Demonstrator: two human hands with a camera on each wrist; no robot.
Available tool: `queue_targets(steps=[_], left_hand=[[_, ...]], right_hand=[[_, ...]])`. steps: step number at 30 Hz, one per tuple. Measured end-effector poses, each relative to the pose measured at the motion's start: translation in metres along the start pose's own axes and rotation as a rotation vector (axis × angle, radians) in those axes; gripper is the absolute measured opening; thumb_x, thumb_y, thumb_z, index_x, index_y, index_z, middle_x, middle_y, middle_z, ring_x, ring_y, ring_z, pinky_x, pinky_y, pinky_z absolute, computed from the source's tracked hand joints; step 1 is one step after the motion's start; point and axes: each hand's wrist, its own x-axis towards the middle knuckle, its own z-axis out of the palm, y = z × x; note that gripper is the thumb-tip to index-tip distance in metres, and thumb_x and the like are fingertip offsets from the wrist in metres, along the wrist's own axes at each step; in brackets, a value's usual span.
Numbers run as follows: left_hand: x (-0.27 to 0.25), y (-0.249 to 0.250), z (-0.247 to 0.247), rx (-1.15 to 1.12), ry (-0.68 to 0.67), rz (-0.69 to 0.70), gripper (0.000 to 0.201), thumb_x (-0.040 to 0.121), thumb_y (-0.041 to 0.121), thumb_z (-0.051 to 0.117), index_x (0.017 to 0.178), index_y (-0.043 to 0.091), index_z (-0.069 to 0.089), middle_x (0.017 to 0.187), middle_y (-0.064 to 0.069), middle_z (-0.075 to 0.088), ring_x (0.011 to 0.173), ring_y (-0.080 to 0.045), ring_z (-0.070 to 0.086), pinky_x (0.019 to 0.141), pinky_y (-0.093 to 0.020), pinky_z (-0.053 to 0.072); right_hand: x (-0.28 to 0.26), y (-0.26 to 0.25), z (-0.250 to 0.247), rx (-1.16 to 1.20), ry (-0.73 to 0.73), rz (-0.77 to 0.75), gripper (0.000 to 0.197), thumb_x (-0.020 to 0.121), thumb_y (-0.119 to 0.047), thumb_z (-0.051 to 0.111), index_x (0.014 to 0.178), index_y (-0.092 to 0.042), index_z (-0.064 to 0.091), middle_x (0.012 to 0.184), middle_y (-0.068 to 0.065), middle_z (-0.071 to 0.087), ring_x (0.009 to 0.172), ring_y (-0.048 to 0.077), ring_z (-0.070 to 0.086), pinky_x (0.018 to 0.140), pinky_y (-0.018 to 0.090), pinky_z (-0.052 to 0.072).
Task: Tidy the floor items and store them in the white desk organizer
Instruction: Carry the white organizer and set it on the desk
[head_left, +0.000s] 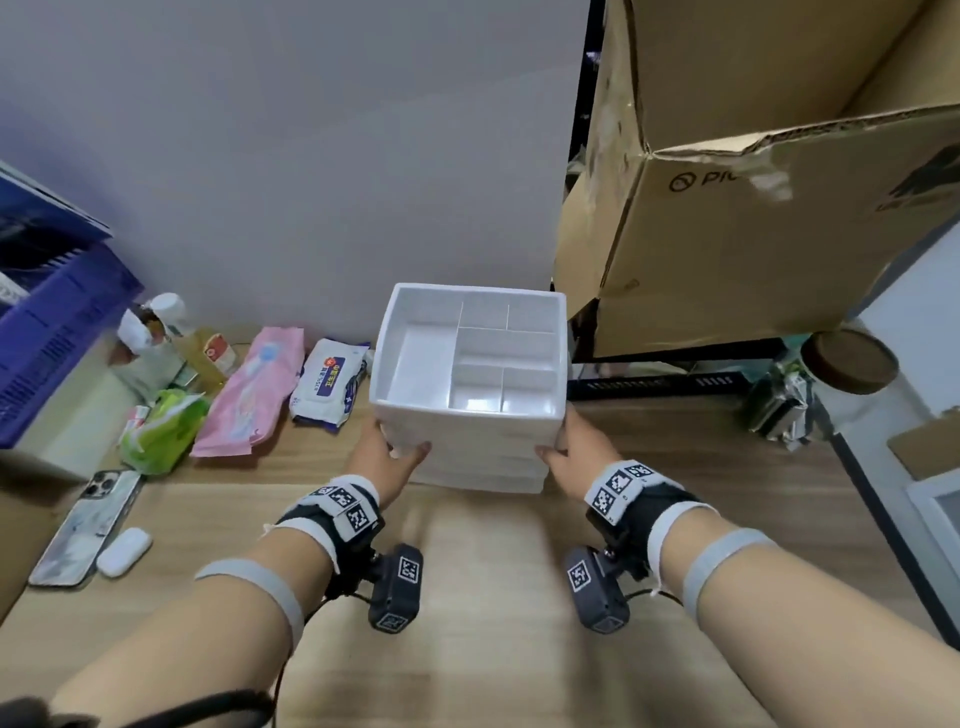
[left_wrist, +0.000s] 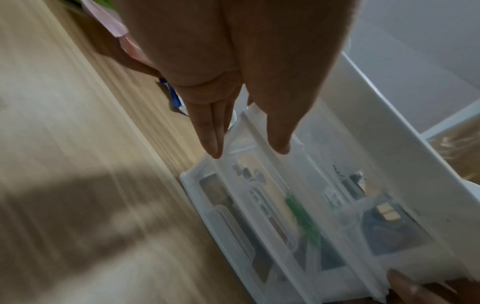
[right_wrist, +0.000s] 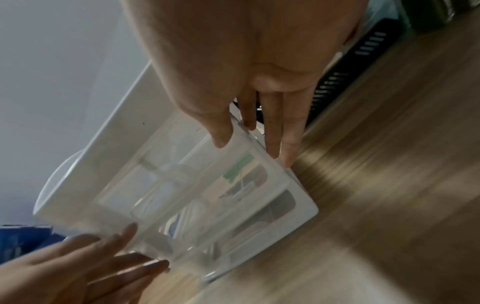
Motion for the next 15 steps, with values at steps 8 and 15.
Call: queue_targets(steps=[8,15], left_hand=[[0.068,0.024,-0.007,-0.07,-0.027,-0.031,0.069,0.082,0.057,0.068,0.127,0.017,0.036,0.124,-0.012,0.063,0.108,-0.033,0.065,0.1,-0.042,0.048],[0.088,0.012,0.018,-0.293,-0.287,-0.313,0.073,0.082,0.046,0.072,0.133,0.007,0.035,0.122,-0.015,0.06,0.069,-0.028,0.075,0.068,-0.046,0.063]], right_hand=[[0.075,-0.029,0.011,0.042,0.157,0.158,0.047,0.097,-0.028,0.054,0.136,-0.005,0.041,0.132,0.018,0.058,0.119,0.035,0.057,0.1,0.037,0.045],[0.076,-0.025,0.014,0.135,0.161,0.278,0.053,0.1,-0.038,0.045,0.145,-0.013,0.037,0.142,0.01,0.055,0.126,0.032,0.054,0.101,0.036,0.042]])
